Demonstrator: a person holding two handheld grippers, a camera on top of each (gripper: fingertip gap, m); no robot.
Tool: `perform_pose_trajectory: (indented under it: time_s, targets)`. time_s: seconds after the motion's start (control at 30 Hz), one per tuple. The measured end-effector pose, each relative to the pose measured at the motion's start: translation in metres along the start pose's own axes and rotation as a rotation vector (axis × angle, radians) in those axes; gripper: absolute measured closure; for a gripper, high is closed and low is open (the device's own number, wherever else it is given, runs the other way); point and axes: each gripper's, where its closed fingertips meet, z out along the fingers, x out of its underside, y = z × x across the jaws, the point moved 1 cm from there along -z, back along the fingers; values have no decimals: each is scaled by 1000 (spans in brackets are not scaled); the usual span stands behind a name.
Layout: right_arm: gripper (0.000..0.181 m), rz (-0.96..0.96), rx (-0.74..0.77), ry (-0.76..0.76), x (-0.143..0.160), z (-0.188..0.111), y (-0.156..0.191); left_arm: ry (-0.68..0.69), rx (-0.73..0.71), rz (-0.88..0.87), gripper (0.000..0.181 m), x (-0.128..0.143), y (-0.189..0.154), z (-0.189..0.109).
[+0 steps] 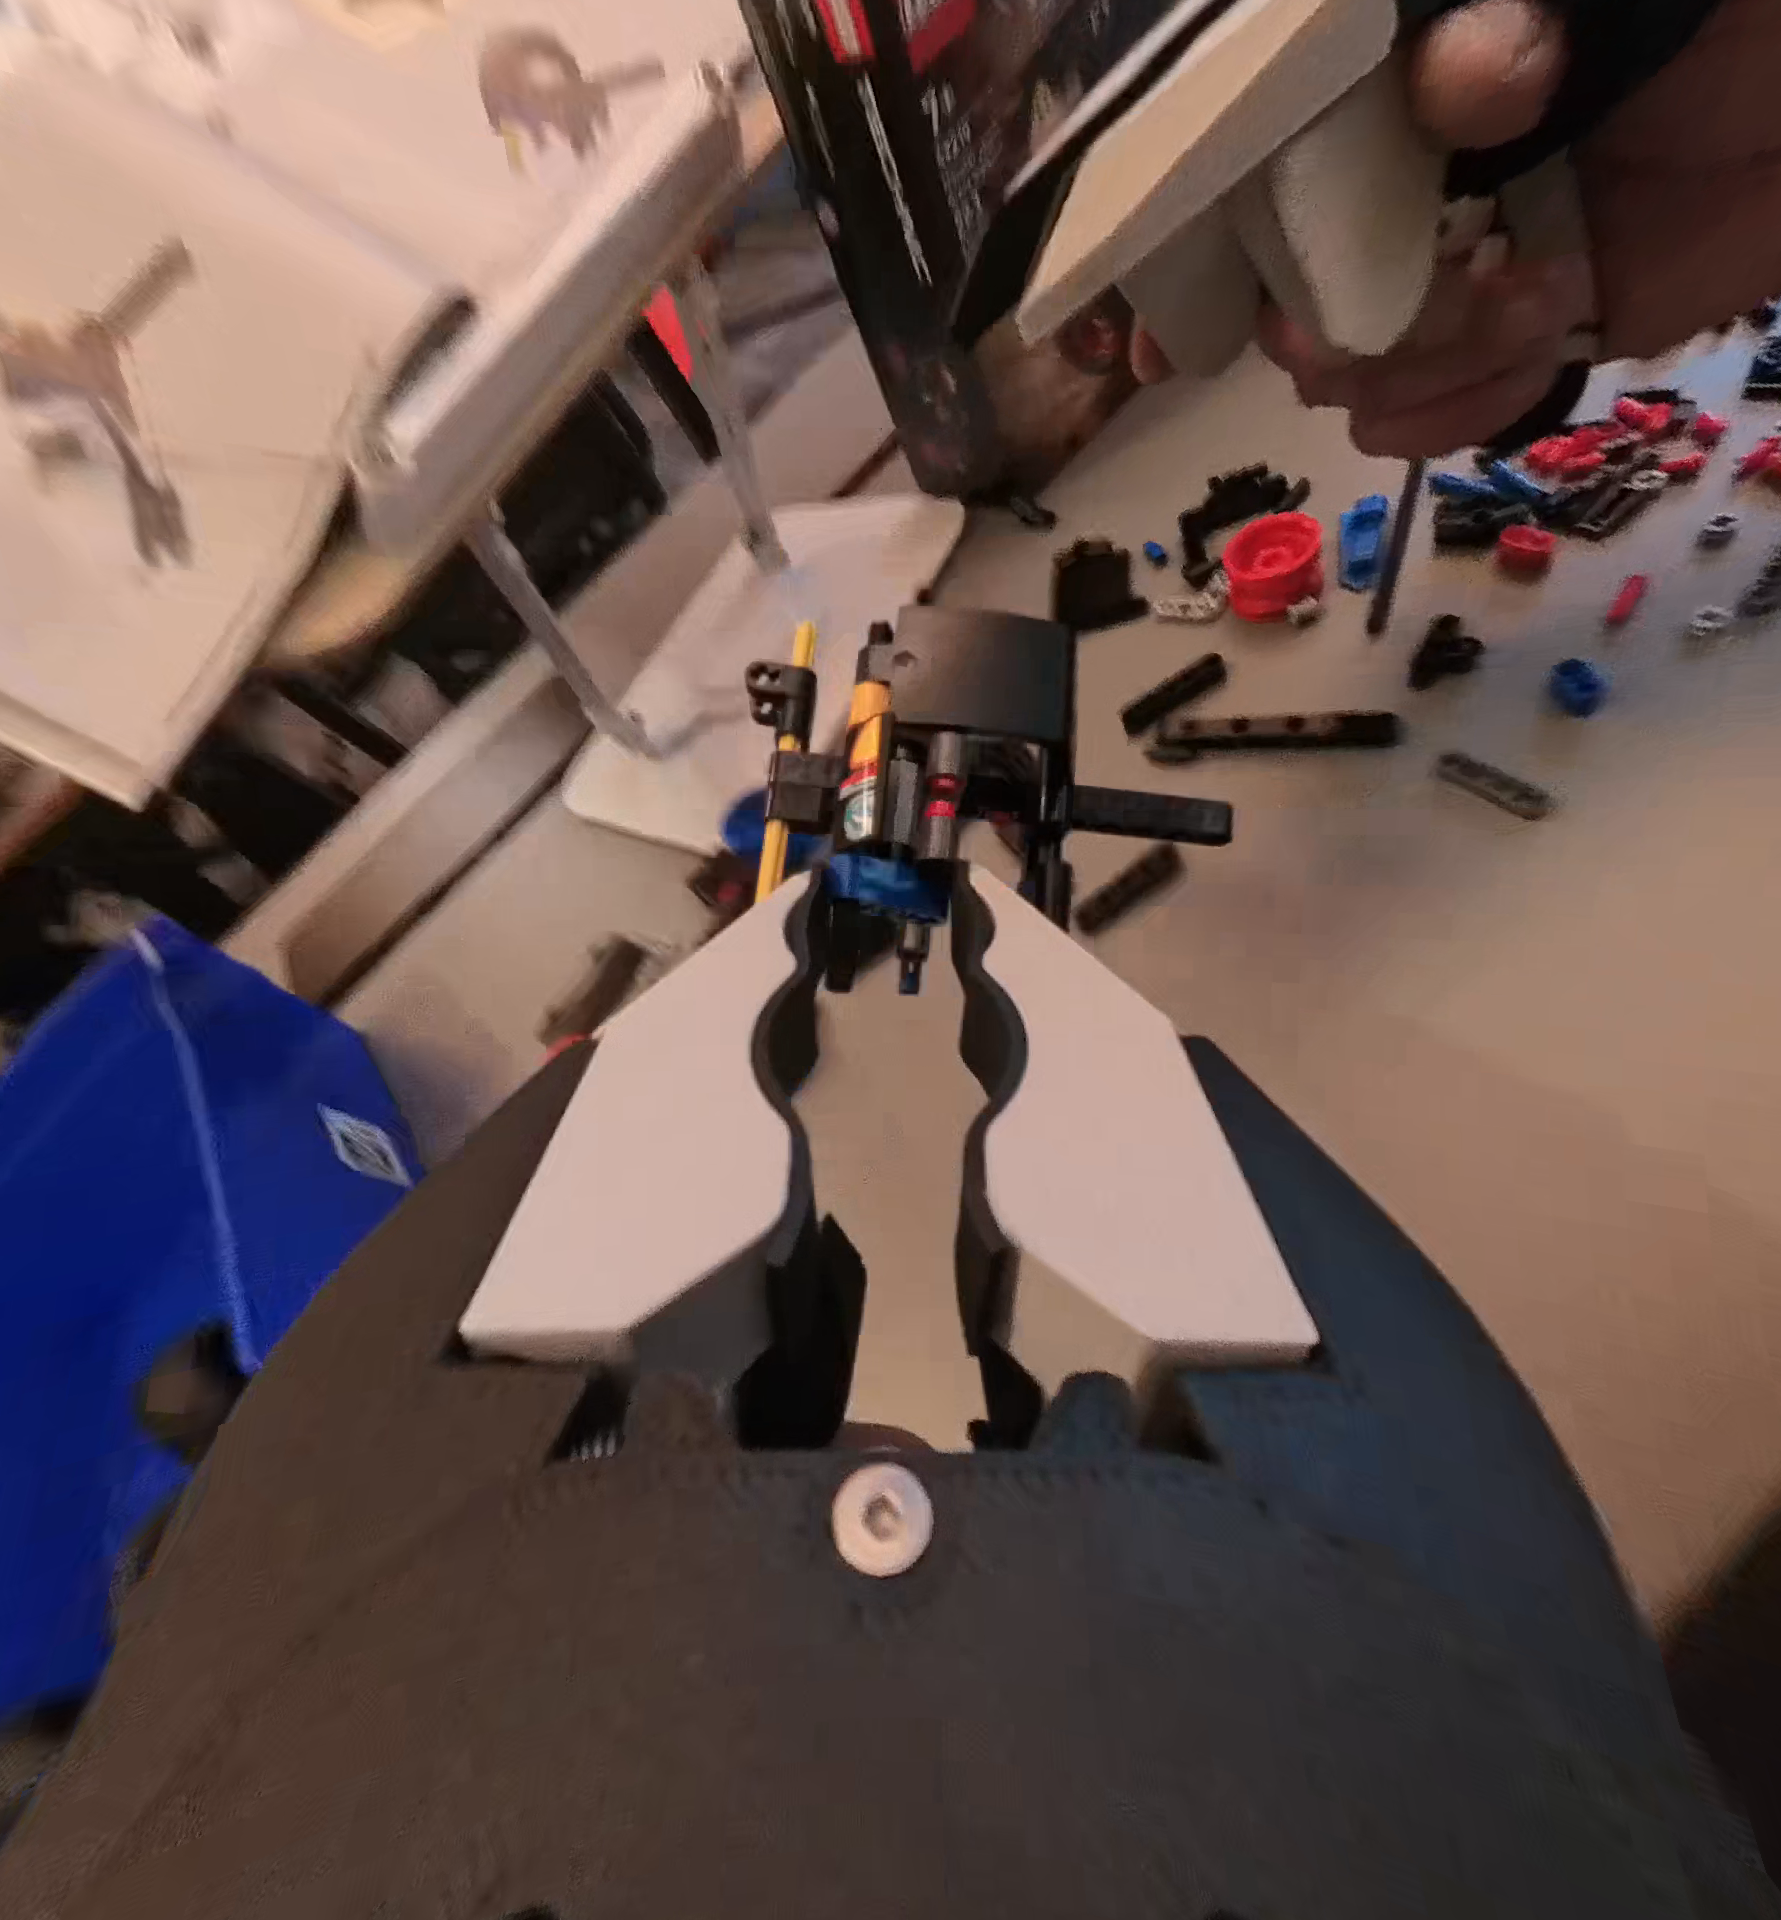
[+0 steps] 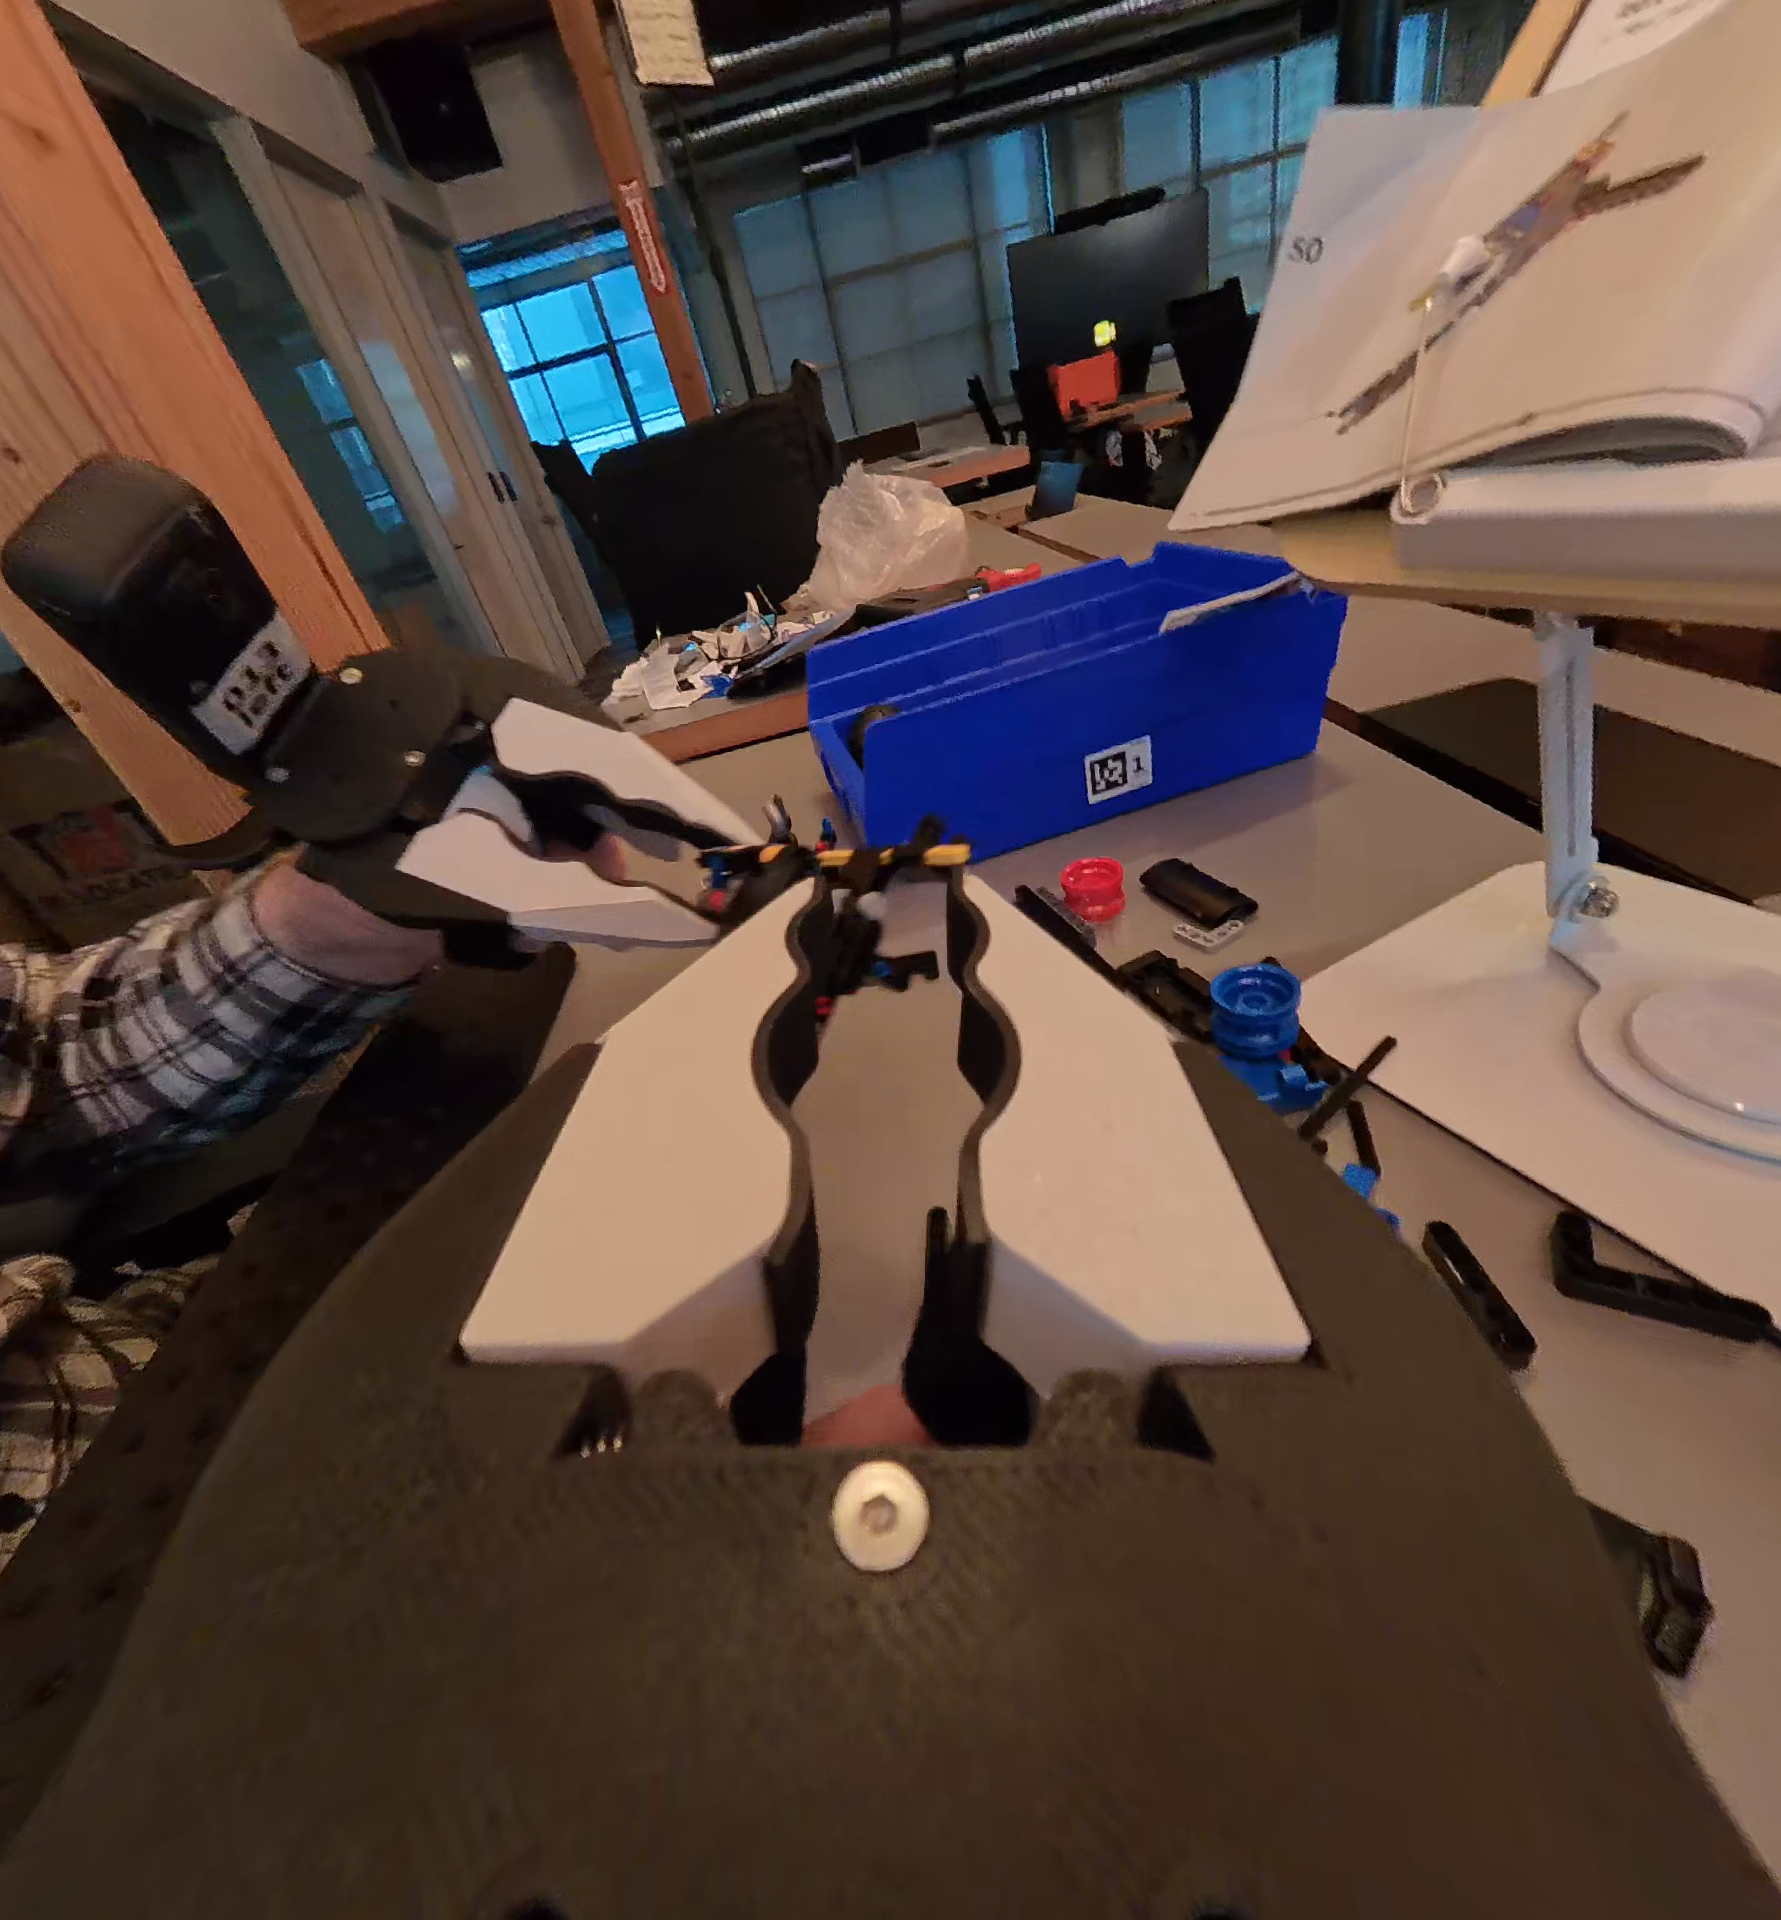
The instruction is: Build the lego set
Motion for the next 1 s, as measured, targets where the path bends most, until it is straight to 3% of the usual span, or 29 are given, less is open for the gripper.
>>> perform_pose_trajectory:
  time_s: [0.27,0.4,0.53,0.7,0.9,1.0]
  targets:
    - [164,34,-1,84,18,7,-1,213,225,-445,162,71,-39,-9]
    - [165,25,10,99,20,7,-2,183,244,-573,153,74,-42,-13]
    - [165,25,18,93,17,4,-5,171,305,-553,146,69,-57,-27]
    - [164,-1,22,138,24,6,-2,178,329,-367,138,67,-76,-36]
    - [163,-94,45,250,40,11,1,155,236,-303,137,76,-50,-51]
    - [165,-152,-26,396,59,10,18,184,174,-270,139,87,-37,-58]
